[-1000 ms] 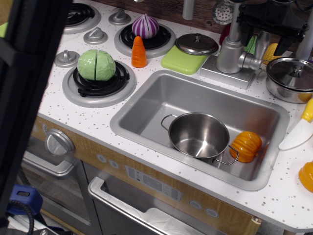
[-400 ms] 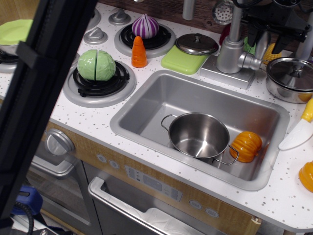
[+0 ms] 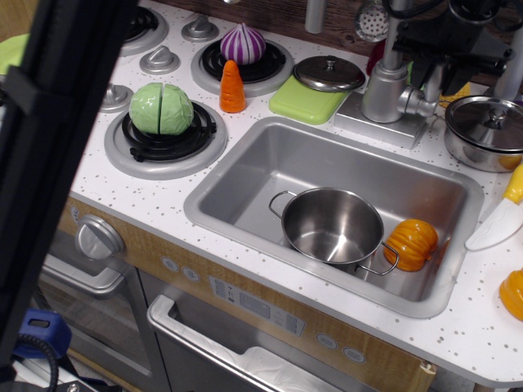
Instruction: Turn lever vertical to front
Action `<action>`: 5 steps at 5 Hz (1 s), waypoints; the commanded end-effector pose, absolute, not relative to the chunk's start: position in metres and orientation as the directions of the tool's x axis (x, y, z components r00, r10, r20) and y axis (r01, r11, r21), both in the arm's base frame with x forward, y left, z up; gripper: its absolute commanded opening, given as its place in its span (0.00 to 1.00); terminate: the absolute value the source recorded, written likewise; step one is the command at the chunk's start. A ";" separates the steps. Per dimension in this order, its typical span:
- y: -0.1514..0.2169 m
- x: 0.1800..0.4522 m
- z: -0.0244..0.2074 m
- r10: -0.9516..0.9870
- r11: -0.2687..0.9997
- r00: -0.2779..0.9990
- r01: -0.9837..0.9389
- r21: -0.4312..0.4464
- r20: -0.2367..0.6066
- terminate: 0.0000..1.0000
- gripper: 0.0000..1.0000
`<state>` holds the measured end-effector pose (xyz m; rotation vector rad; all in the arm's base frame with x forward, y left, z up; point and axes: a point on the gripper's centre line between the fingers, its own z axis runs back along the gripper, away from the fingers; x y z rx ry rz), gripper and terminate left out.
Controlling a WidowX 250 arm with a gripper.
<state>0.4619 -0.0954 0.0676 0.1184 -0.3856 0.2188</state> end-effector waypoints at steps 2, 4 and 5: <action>-0.128 0.440 0.080 0.240 0.971 0.911 -0.232 -0.064 0.337 0.00 0.00; -0.136 0.434 0.066 0.283 0.956 0.943 -0.263 -0.128 0.178 0.00 0.00; -0.136 0.434 0.055 0.286 0.952 0.947 -0.264 -0.153 0.146 0.00 0.00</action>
